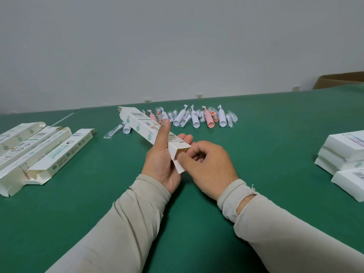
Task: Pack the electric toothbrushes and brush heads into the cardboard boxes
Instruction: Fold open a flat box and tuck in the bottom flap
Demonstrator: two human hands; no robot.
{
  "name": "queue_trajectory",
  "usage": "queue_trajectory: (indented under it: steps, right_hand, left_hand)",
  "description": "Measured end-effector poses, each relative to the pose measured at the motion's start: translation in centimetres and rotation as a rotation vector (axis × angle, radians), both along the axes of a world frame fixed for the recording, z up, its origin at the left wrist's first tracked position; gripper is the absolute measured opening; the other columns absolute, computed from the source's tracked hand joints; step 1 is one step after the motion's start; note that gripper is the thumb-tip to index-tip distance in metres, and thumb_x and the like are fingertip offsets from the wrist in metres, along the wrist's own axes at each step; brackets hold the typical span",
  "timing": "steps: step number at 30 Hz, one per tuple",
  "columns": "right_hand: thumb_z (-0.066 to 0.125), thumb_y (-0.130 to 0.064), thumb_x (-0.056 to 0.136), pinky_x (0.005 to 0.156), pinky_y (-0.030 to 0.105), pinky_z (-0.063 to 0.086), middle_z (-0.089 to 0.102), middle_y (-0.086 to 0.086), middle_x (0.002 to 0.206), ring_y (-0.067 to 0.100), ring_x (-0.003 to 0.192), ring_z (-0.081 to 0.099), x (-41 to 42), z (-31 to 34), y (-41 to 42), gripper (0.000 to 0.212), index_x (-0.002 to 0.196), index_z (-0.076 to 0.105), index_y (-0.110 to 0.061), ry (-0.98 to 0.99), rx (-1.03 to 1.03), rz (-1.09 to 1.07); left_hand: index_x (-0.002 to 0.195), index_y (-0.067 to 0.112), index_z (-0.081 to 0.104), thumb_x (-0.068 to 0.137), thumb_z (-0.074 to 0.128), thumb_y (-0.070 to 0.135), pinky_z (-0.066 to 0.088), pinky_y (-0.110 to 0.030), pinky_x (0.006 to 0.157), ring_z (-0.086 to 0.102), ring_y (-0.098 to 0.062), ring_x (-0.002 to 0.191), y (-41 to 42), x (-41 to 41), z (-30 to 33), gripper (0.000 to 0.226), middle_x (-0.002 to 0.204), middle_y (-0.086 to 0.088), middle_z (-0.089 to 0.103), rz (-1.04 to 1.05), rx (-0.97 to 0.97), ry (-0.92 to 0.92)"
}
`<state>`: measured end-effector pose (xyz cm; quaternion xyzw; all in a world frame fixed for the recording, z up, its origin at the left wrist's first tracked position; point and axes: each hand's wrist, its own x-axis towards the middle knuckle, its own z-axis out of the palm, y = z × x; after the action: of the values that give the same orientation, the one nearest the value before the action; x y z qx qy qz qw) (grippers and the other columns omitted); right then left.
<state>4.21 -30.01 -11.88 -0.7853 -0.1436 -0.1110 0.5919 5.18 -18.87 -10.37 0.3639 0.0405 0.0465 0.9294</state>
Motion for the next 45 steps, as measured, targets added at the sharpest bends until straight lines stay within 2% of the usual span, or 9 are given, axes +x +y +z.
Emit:
queue_trajectory:
  steps: [5,12,18,22,27,34,39,42,45]
  right_hand:
    - [0.06,-0.053,0.071,0.066,0.03,0.054,0.059,-0.013,0.075,0.006,0.06,0.055,-0.1,-0.7,0.2,0.023,0.078,0.063,-0.032,-0.102,-0.087,0.021]
    - [0.068,-0.051,0.072,0.059,0.02,0.04,0.059,-0.016,0.055,-0.001,0.054,0.055,0.3,-0.6,-0.5,0.022,0.074,0.065,-0.03,-0.054,-0.056,0.011]
    - [0.069,-0.049,0.074,0.063,0.022,0.043,0.06,-0.018,0.065,-0.002,0.06,0.056,0.1,-0.1,-0.7,0.02,0.077,0.067,-0.029,-0.092,-0.124,0.08]
    - [0.058,-0.063,0.068,0.071,0.028,0.053,0.059,-0.014,0.087,0.006,0.067,0.058,-0.2,0.2,-1.2,0.038,0.087,0.065,-0.031,-0.124,-0.253,0.209]
    - [0.067,-0.046,0.077,0.08,0.036,0.053,0.055,-0.015,0.095,0.006,0.084,0.058,-0.2,0.8,-1.8,0.026,0.098,0.059,-0.033,-0.277,-0.45,0.267]
    - [0.071,-0.027,0.086,0.075,0.033,0.054,0.057,-0.024,0.097,0.005,0.078,0.059,-0.2,1.4,-2.1,0.026,0.107,0.059,-0.036,-0.435,-0.326,0.106]
    - [0.071,-0.019,0.088,0.074,0.026,0.051,0.056,-0.02,0.098,-0.008,0.083,0.056,0.0,1.2,-2.1,0.007,0.092,0.068,-0.023,-0.552,-0.273,0.092]
    - [0.069,-0.022,0.089,0.072,0.038,0.053,0.058,-0.012,0.095,0.006,0.079,0.057,0.1,1.2,-2.1,0.004,0.091,0.07,-0.025,-0.541,-0.264,0.102]
    - [0.069,-0.019,0.09,0.076,0.032,0.053,0.056,-0.013,0.094,-0.006,0.089,0.058,0.1,1.2,-2.2,0.006,0.091,0.07,-0.025,-0.537,-0.256,0.127]
  left_hand:
    - [0.053,0.025,0.076,0.087,0.07,0.045,0.058,-0.037,0.059,0.069,-0.017,0.058,0.7,0.4,0.0,0.04,0.061,-0.003,0.07,0.009,0.003,0.076]
    - [0.076,0.01,0.077,0.087,0.07,0.046,0.053,-0.046,0.087,0.063,-0.021,0.067,0.2,0.2,-0.3,0.038,0.073,-0.008,0.066,-0.052,-0.028,0.122]
    - [0.1,0.007,0.058,0.089,0.067,0.05,0.056,-0.043,0.079,0.067,-0.023,0.061,1.0,0.0,0.5,0.046,0.069,-0.007,0.067,-0.08,-0.004,0.195]
    - [0.106,0.005,0.058,0.087,0.068,0.052,0.059,-0.033,0.057,0.069,-0.021,0.058,1.5,-0.2,0.9,0.051,0.068,-0.007,0.069,-0.063,-0.016,0.224]
    - [0.105,0.003,0.058,0.086,0.068,0.052,0.059,-0.032,0.057,0.068,-0.021,0.058,1.8,-0.3,1.3,0.054,0.069,-0.008,0.068,-0.003,-0.031,0.207]
    - [0.118,0.006,0.051,0.093,0.062,0.048,0.057,-0.052,0.071,0.064,-0.03,0.074,0.5,-0.7,1.5,0.05,0.091,-0.012,0.054,-0.04,-0.065,0.122]
    - [0.138,0.016,0.046,0.092,0.065,0.043,0.054,-0.039,0.081,0.058,-0.022,0.075,0.6,-0.6,1.5,0.057,0.087,-0.011,0.052,-0.005,-0.096,0.1]
    - [0.139,0.011,0.045,0.09,0.067,0.046,0.058,-0.034,0.066,0.06,-0.02,0.071,0.7,-0.7,1.6,0.065,0.086,-0.01,0.053,-0.015,-0.096,0.124]
    - [0.131,0.013,0.047,0.087,0.067,0.05,0.056,-0.033,0.068,0.057,-0.018,0.073,0.8,-0.7,1.5,0.061,0.083,-0.009,0.051,-0.035,-0.084,0.1]
